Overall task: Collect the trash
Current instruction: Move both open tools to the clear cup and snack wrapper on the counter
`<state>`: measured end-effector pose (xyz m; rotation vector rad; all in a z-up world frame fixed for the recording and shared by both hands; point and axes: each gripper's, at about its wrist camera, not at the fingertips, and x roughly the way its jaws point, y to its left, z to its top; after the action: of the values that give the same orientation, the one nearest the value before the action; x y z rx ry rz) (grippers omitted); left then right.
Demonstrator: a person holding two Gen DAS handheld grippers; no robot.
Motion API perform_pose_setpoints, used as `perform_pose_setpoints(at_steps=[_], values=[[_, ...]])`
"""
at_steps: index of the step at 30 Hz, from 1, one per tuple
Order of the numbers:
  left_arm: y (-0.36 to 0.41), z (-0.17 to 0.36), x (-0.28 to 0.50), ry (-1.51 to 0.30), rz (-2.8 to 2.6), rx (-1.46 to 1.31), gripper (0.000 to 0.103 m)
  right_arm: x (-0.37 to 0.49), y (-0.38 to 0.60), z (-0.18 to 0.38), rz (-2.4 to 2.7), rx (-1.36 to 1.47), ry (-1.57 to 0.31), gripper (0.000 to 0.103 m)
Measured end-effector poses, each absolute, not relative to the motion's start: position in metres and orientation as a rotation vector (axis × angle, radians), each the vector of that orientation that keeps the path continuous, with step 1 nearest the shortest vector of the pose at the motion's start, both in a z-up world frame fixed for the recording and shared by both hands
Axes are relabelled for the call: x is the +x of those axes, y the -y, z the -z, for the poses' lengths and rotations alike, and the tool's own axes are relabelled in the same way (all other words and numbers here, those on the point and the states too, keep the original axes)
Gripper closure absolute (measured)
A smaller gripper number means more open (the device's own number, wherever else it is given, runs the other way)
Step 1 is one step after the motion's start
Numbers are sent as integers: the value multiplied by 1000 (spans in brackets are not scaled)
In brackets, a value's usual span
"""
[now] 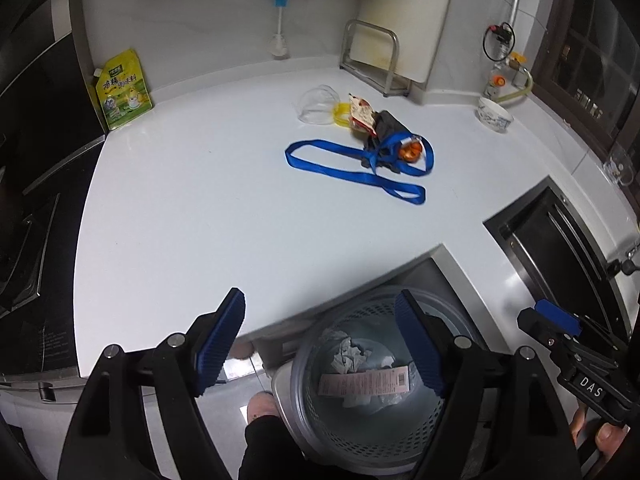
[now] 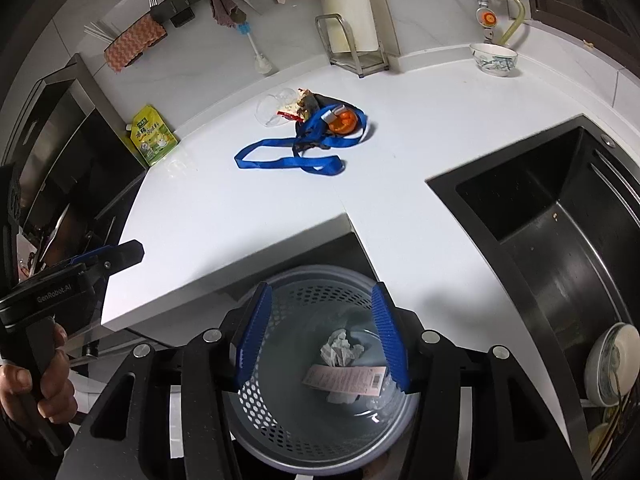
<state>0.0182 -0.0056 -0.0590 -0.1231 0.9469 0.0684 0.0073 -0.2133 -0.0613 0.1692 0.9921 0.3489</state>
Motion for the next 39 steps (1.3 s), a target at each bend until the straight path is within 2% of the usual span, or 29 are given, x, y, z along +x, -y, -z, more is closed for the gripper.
perform_pose_setpoints(at_steps=[9, 18, 28, 39], values=[[-36, 44, 68, -904, -38, -100, 24, 49, 189, 52, -273, 212, -960, 50], [-85, 35, 164, -867, 36, -45, 23, 111, 146, 45, -175, 229, -939, 49], [-107, 56, 267, -862, 135, 22, 23, 196, 111, 56, -105, 234, -939, 49], [-105, 90, 327, -895, 196, 62, 23, 281, 91, 76, -114, 181, -984, 49]])
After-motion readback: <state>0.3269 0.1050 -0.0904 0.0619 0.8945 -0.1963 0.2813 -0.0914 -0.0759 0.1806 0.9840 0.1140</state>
